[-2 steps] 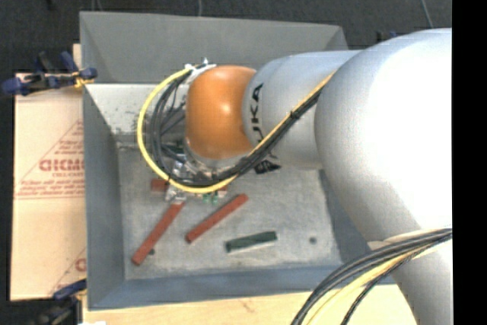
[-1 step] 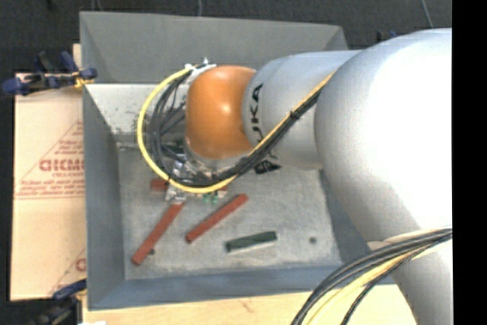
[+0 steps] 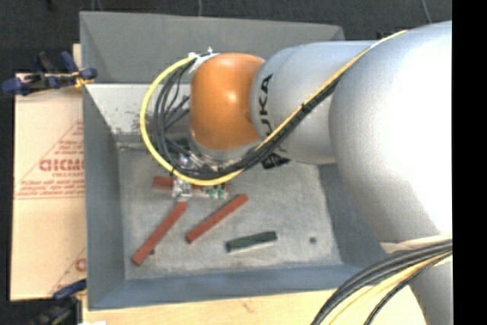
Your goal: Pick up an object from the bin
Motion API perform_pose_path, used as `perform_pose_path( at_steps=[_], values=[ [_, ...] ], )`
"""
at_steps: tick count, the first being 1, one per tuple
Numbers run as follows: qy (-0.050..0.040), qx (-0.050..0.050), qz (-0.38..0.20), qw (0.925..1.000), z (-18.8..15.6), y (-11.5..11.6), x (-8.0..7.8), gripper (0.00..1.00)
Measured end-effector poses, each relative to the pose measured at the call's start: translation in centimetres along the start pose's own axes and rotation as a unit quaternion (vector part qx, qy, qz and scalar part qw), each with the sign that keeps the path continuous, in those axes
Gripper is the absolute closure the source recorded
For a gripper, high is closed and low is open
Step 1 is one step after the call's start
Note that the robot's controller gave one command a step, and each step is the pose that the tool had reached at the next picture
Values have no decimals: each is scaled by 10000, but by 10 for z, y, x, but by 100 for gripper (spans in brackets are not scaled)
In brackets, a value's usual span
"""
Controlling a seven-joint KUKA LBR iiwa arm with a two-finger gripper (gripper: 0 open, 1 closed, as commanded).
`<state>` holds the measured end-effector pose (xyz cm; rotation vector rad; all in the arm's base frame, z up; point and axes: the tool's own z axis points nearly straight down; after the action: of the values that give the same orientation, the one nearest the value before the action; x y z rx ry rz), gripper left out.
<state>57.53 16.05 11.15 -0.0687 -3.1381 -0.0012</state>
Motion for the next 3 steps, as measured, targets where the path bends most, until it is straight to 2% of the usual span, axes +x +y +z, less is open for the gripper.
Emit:
perform_pose_path(
  at_steps=[1,2,3],
  values=[
    [-32,-4,-385,9993,-36,-27,-38,100],
    [-32,-5,-377,9993,-36,-26,-38,0],
    [-31,-5,-372,9993,-36,-27,-38,0]
  ],
)
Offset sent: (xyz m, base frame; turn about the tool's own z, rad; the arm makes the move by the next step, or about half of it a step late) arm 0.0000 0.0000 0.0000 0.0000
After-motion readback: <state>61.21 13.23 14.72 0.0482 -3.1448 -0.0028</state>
